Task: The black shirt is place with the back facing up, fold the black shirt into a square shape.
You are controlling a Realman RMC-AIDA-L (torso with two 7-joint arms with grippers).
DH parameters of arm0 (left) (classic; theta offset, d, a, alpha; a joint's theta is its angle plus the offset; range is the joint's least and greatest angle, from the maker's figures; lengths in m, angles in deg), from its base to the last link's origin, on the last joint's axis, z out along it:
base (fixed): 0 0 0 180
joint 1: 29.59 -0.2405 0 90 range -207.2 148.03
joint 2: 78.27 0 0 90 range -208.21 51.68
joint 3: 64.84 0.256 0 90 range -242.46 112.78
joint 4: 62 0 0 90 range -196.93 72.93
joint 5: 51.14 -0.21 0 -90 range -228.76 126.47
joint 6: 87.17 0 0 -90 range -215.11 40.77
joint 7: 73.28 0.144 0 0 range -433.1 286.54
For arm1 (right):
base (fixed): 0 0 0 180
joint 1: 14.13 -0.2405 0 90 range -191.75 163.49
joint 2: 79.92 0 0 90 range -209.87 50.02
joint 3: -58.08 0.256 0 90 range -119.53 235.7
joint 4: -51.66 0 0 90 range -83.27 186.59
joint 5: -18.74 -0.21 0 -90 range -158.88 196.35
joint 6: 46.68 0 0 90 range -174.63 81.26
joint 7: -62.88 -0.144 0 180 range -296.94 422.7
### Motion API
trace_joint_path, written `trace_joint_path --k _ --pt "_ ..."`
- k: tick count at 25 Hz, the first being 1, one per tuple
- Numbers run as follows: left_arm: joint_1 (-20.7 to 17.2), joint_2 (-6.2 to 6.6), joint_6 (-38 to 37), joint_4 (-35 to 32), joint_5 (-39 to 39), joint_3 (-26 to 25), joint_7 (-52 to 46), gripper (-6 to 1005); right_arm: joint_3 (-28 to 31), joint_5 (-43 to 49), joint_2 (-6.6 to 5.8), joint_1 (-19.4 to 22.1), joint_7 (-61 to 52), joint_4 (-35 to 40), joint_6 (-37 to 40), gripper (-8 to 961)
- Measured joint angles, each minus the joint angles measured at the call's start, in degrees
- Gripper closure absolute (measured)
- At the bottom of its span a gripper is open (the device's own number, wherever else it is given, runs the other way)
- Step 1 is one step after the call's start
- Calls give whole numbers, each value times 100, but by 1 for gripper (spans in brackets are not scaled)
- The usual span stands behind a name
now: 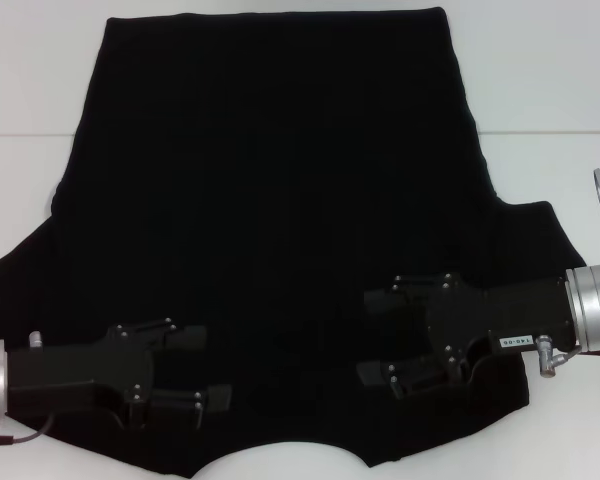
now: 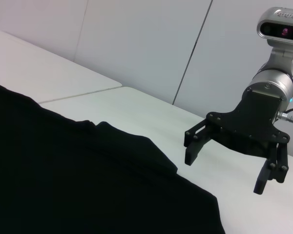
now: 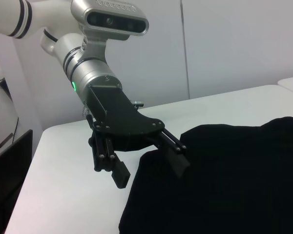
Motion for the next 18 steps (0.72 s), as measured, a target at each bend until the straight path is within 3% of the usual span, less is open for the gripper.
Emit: trace_joint_path --k 18 --pt "-2 4 -88 9 5 -7 -16 75 5 0 8 0 -2 0 42 29"
